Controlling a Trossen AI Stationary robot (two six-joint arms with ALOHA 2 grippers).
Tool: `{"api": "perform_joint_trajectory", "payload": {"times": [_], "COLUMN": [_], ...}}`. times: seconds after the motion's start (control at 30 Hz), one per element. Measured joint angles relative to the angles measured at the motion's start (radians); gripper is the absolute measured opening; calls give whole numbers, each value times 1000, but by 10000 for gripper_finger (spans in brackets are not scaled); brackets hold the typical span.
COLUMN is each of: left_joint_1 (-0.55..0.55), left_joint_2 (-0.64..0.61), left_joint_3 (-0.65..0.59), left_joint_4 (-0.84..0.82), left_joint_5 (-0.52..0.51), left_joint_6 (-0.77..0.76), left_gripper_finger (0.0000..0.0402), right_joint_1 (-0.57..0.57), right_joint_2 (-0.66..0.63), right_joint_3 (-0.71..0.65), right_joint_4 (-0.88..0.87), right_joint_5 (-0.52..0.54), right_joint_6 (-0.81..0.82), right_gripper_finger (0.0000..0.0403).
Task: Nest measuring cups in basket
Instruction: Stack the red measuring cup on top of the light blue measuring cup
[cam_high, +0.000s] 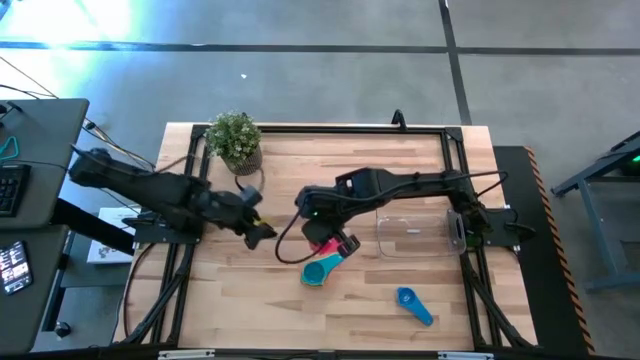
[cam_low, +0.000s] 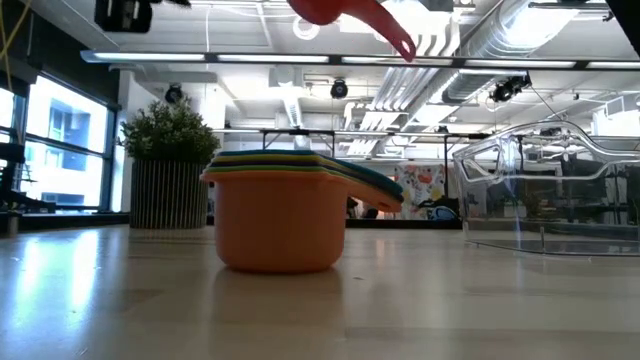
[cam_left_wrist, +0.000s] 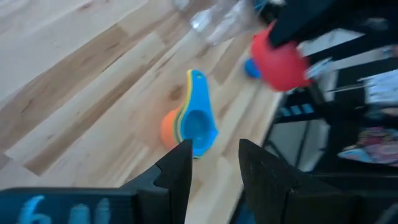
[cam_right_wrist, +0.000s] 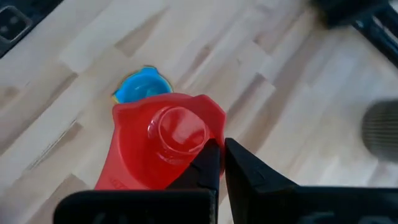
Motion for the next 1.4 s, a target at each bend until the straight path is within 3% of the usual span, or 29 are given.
{"api": "perform_joint_trajectory", "payload": {"times": [0.37,0.53,0.9,1.03,1.4], "left_joint_1": [0,0,0,0,0], "left_joint_2": [-147,-151,-113,-92,-73], "left_joint_3": [0,0,-1,-1,-1], "left_joint_4": [9,8,-3,-1,-2], "left_joint_5": [-77,-141,-177,-187,-188], "left_joint_6": [-65,-67,-90,-94,-116], "left_gripper_finger": [122,122,122,122,122], "right_joint_1": [18,40,93,103,93], "right_joint_2": [0,-1,0,0,-1], "right_joint_3": [-150,-228,-291,-282,-291], "right_joint_4": [110,176,256,285,279], "right_joint_5": [-5,2,14,13,-95], "right_joint_6": [-241,-307,-372,-324,116], "right_gripper_finger": [0,0,0,0,0]}}
